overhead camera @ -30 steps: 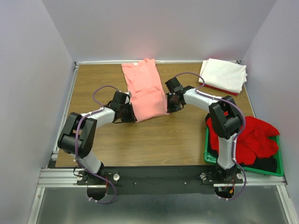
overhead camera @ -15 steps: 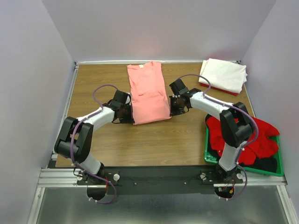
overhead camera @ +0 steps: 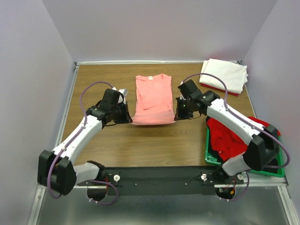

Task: Fold and stack the t-shirts
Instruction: Fold the tshirt

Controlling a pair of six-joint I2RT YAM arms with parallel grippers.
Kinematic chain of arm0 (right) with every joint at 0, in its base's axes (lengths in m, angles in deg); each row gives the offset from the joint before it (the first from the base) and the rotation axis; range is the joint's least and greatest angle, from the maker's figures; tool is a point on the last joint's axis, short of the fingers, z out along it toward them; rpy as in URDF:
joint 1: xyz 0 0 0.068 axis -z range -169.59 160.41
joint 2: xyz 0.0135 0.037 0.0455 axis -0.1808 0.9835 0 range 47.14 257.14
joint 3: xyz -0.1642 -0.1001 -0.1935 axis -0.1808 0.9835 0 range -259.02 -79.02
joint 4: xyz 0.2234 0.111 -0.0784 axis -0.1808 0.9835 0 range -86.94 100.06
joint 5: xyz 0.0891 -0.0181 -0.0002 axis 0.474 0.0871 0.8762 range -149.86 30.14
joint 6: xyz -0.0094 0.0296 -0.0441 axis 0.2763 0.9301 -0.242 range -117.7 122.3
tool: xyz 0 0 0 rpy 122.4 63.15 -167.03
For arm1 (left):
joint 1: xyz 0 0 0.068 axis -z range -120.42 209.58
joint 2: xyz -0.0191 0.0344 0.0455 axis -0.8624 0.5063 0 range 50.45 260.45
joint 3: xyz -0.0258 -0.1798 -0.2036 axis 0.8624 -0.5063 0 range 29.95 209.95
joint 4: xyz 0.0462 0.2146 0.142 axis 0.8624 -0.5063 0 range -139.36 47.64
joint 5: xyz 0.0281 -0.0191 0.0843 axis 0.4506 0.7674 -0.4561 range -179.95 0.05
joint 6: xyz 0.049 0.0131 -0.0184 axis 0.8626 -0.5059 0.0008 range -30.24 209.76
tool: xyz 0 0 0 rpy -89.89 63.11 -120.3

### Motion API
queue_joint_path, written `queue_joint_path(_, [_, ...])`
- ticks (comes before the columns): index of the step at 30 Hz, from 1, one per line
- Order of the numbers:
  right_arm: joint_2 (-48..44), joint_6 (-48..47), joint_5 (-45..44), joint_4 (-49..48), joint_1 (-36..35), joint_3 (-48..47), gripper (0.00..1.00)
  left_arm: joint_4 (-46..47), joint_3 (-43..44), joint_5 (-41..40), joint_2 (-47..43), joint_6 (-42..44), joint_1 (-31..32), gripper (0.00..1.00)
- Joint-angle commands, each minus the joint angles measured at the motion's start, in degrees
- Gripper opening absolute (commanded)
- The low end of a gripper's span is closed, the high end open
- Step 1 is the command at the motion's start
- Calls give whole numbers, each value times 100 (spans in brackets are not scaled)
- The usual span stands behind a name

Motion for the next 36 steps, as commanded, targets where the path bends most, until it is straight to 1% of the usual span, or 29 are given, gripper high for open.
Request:
queue_joint_path(1, [-563,437,-285,1204,-304,-149,0,-1017,20,209,-764,-133,4,0])
queue_joint_path(5, [-994,938,-311,1697,-734,-245,1,-1422,81,535,-1528,-432,39,0])
queue_joint_path(7, [-1178,1219,-504,1882,-814,-342,1,-1563,169,623,-1714,-555,48,0])
queue_joint_path(9, [-1284,1377,-601,1873,-824,-377,0,-1528,239,641,-1732,-608,48,0])
queue_joint_path(10, [-1311,1517,-793,1847,-824,-386,1,-1389,292,685,-1706,-626,48,0])
queue_joint_path(15, [-1180,1747,-1541,1662,-815,-526,0,-773,380,685,-1312,-714,48,0])
queue_joint_path(19, [-767,1835,-2278,1540,-797,-825,0,-343,521,597,-995,-714,48,0])
queue_joint_path(22, [-547,1809,-2542,1443,-631,-1009,0,-44,547,650,-618,-688,39,0])
queue_joint_path(28, [-125,1415,-2763,1135,-297,-1370,1,229,784,509,-116,-556,-31,0])
queue_joint_path(32, [235,1124,-2790,889,-42,-1555,0,475,942,597,218,-503,-128,0])
queue_joint_path(36, [744,895,-2825,713,143,-2028,1,572,1074,623,666,-433,-216,0])
